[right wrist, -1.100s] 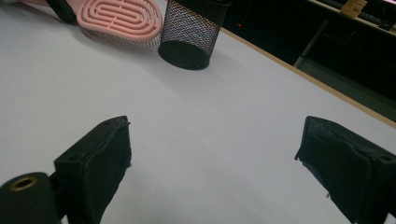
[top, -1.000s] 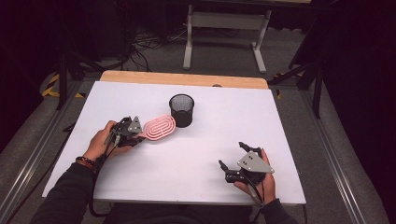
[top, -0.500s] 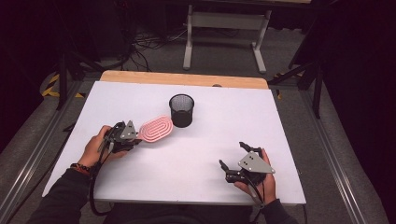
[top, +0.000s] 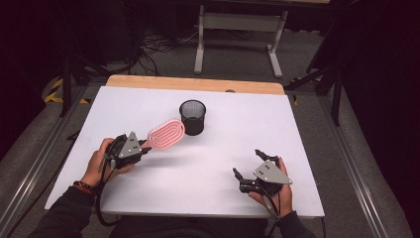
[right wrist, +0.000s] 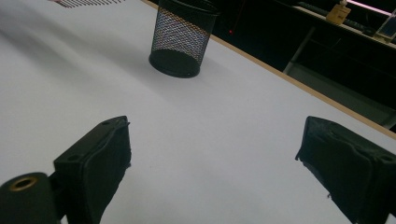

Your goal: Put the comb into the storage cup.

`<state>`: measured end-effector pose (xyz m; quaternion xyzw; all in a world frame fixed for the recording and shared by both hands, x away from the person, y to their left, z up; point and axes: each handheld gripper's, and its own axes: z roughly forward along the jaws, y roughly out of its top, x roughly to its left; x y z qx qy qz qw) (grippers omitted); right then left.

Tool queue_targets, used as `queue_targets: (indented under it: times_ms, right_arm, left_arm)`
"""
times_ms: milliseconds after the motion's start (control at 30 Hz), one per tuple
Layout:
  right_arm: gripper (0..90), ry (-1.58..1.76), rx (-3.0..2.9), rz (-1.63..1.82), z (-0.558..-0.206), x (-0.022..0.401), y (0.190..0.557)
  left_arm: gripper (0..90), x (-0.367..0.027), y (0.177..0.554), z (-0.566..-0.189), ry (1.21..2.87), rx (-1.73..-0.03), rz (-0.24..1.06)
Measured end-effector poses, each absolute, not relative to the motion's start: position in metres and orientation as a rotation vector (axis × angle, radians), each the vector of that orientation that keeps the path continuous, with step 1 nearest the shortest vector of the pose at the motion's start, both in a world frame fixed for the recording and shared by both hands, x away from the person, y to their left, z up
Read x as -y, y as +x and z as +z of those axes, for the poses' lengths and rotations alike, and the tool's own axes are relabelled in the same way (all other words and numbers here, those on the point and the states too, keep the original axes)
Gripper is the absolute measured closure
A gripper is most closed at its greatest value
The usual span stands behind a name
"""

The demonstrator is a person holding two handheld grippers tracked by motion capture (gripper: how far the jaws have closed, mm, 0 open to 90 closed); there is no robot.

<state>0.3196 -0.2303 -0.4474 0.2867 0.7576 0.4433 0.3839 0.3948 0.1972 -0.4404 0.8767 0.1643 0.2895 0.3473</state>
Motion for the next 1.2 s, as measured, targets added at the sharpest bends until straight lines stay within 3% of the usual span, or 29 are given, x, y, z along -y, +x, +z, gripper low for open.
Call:
queue_targets:
  times_ms: [500,633,1200]
  right_arm:
    - [9.2,0.725,-1.901,1.134,-0.441,0.226,0.322]
    - [8.7,0.732,-1.881,1.157,-0.438,0.224,0.321]
    - [8.5,0.706,-1.912,1.163,-0.439,0.212,0.324]
  left_arm:
    - [74.0,-0.187,0.387,-0.440,2.174,-0.382,0.734]
    - [78.5,-0.182,0.385,-0.442,2.119,-0.380,0.720]
    - [79.0,-0.165,0.395,-0.460,2.297,-0.380,0.625]
